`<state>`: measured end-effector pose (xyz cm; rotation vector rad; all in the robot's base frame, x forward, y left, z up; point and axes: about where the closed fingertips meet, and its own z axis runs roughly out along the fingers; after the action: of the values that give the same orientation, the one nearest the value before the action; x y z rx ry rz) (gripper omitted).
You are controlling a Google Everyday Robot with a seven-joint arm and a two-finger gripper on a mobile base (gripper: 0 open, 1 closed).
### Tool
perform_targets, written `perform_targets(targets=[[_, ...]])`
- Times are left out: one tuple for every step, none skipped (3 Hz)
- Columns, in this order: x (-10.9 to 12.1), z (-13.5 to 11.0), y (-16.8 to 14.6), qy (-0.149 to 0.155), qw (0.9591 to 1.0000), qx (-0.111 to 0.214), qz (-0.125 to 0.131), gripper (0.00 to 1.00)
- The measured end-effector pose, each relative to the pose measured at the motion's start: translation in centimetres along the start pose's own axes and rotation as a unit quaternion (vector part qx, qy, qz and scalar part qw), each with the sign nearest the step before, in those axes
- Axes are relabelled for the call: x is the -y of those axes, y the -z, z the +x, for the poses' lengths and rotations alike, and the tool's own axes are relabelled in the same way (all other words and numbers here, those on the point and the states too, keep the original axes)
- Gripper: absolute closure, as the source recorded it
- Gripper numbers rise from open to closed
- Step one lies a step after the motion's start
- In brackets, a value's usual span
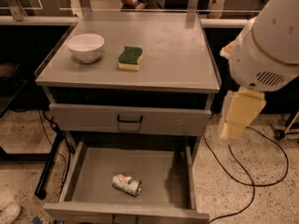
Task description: Pick 7up can from middle drawer and place on counter
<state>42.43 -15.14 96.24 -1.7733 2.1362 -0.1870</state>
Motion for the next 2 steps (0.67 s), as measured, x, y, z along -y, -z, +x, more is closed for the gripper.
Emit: perform_targets(targets=[[-0.24,-0.15,-0.2,0.002,1.0,-0.001,-0.002,0.0],[-0.5,-0.41,0.09,0.011,0.9998,-0.004,0.016,0.0]])
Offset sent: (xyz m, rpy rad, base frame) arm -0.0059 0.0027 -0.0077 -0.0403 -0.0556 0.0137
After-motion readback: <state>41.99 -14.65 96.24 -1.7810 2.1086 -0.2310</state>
